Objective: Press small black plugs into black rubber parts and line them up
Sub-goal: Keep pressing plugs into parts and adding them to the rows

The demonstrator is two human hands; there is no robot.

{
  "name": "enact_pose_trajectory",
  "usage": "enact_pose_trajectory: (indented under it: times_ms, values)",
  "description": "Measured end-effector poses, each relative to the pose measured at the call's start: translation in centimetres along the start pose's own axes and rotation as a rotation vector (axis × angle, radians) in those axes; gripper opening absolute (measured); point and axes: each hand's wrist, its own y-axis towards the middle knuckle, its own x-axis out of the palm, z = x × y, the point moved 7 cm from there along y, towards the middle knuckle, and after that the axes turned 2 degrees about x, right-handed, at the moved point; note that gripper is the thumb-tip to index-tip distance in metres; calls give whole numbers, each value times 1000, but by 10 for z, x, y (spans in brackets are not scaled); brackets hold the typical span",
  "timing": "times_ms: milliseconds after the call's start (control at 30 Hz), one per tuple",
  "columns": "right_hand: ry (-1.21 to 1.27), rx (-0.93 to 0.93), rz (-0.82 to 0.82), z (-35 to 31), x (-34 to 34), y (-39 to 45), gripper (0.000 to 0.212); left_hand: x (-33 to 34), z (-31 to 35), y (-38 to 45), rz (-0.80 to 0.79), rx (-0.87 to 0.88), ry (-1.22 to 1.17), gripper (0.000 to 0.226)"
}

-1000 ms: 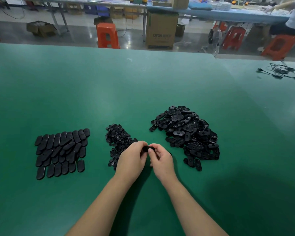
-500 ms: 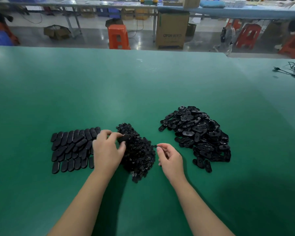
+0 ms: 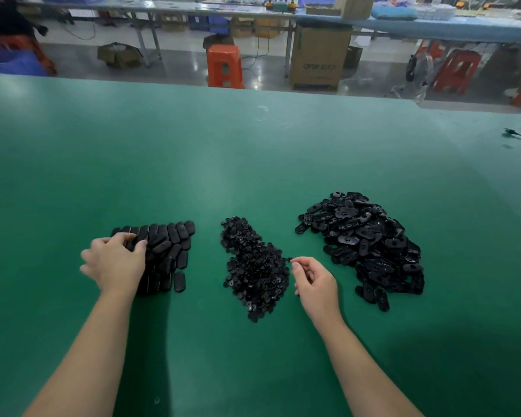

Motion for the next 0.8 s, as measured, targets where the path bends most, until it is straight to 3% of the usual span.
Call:
enact_pose_trajectory:
  times_ms: [133,267,433,600,800]
  values:
    - [-32,5,0,0,1,0,15,-2,12,-3,-8,36,-26,38]
    - [-55,0,-2,-1,1,0,16,-10,56,-24,67,294,-250,23]
    - [-66,-1,9,0,1,-1,17,16,104,-67,-89,510,-301,17]
    - [-56,14,13,2,0,-1,19,61,112,-103,-257,519,-194,24]
    - [-82,11,17,2,0,0,19,68,108,-116,-182,584,-175,29]
